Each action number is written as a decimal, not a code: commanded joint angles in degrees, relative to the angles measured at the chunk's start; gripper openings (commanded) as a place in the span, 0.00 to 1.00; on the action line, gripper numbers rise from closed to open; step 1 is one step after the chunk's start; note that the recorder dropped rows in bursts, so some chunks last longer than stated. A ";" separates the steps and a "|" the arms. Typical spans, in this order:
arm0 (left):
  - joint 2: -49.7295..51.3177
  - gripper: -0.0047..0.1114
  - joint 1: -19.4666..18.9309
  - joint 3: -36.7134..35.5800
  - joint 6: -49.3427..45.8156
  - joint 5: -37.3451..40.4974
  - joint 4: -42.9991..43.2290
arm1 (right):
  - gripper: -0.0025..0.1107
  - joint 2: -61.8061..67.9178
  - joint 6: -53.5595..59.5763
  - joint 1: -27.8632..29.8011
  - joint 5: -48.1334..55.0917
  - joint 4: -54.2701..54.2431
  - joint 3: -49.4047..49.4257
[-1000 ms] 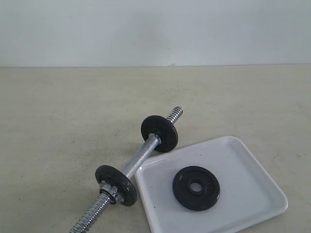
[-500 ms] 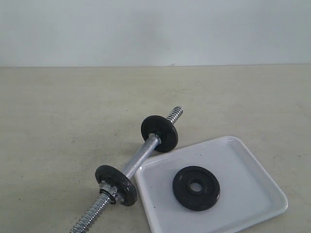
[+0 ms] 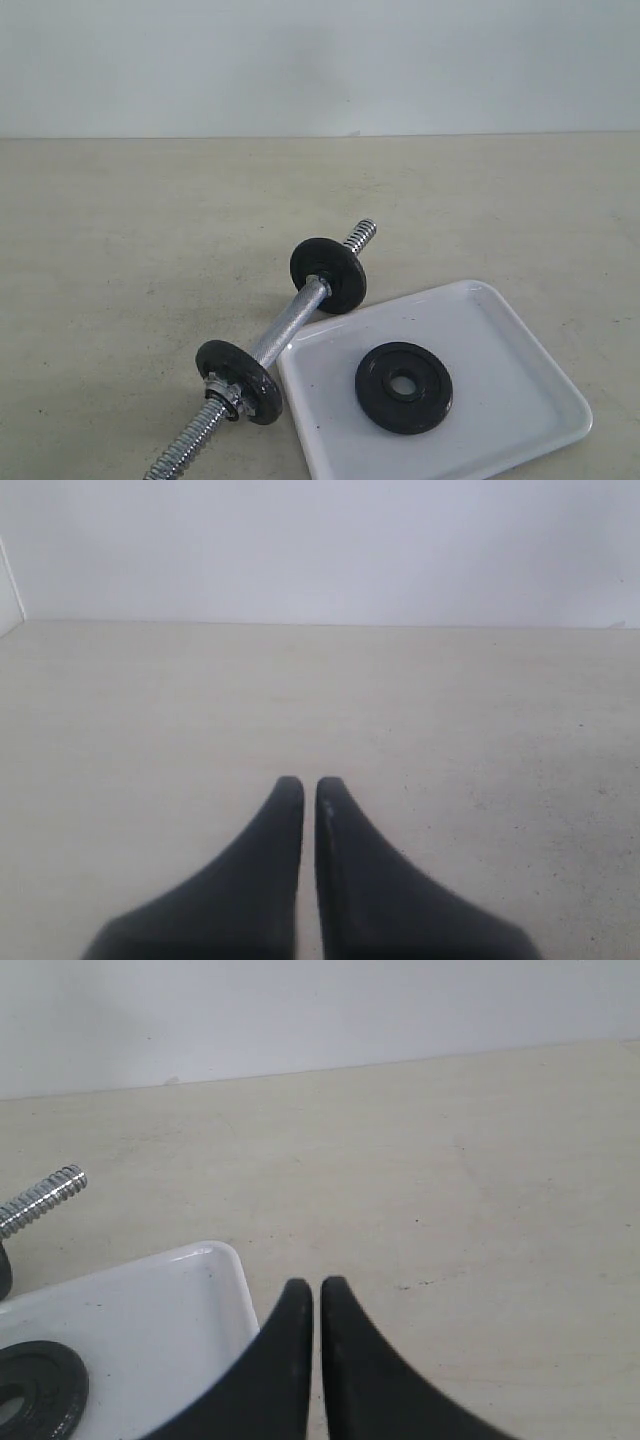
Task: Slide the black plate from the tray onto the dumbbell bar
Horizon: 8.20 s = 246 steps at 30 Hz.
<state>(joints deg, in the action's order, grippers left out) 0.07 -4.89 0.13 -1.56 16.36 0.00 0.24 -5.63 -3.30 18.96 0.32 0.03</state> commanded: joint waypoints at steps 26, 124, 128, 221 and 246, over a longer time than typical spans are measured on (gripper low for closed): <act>-0.07 0.08 0.11 -0.13 0.65 0.56 0.00 | 0.03 -0.24 0.00 0.46 -0.38 0.16 -0.03; -0.07 0.08 11.47 -0.13 16.83 -25.72 -6.23 | 0.03 -0.24 -0.11 0.46 -0.49 0.16 -0.03; -0.07 0.08 11.60 -0.13 20.60 -31.98 -6.09 | 0.03 -0.24 -0.11 0.46 -0.49 0.16 -0.03; -0.07 0.08 9.45 41.22 -20.97 22.62 -48.54 | 0.03 -0.24 -0.11 0.46 -0.28 0.16 -0.03; -0.07 0.08 9.45 41.22 -18.90 21.71 -48.66 | 0.03 -0.24 -0.11 0.46 -0.84 0.16 -0.03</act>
<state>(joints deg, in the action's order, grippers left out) -0.23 4.74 41.17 -18.50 39.72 -48.28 0.24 -5.86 -3.30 18.96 0.00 0.03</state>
